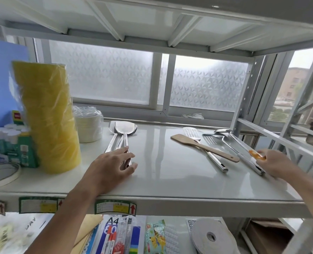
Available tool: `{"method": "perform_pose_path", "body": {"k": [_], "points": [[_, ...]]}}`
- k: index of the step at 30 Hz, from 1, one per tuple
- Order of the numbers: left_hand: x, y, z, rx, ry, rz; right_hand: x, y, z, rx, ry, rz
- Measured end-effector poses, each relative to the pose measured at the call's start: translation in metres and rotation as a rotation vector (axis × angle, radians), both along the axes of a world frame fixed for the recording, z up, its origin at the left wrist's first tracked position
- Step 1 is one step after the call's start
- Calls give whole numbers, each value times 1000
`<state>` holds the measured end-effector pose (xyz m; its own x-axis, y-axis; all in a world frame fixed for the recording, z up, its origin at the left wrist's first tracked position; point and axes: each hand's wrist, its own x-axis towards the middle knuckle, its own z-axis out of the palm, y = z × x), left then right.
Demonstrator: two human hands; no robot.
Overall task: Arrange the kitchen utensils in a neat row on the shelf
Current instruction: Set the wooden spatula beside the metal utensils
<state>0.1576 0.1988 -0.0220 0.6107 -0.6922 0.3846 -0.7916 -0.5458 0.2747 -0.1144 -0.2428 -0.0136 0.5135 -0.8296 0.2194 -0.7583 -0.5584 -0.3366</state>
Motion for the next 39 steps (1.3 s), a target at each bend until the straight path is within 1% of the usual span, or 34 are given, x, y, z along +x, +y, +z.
{"method": "perform_pose_path", "body": {"k": [2,4,6,8,11,12,16,18,19,21,24,27,30,35,39], "points": [[0,4,-2,5,9,-5,8,13,10,-141,-113,43],[-5,4,-7,1,5,-11,15,29,12,-229,-199,158],[-9,6,-10,-5,30,-6,31,54,12,-203,-192,286],[-7,15,-12,-12,26,14,54,77,15,-152,-117,361],[-5,26,-13,-33,36,39,83,103,14,-80,36,355],[-7,27,-13,-31,35,41,86,108,13,-81,46,334],[-15,22,-18,-33,48,31,85,108,7,-116,39,315],[-18,20,-17,-34,54,31,85,112,6,-179,54,329],[-20,18,-16,-33,50,27,86,116,5,-218,42,330],[-22,16,-14,-35,47,30,92,133,6,-244,-42,358],[-23,14,-11,-32,40,28,115,168,10,-173,-132,469],[-26,10,-11,-28,41,15,147,196,8,-68,-144,569],[-31,5,-11,-24,43,3,176,220,-2,-17,-131,627],[-34,-5,-14,-16,50,-18,200,234,-15,77,-119,588],[-33,-8,-15,-11,39,-21,203,234,-16,73,-81,599]]}}
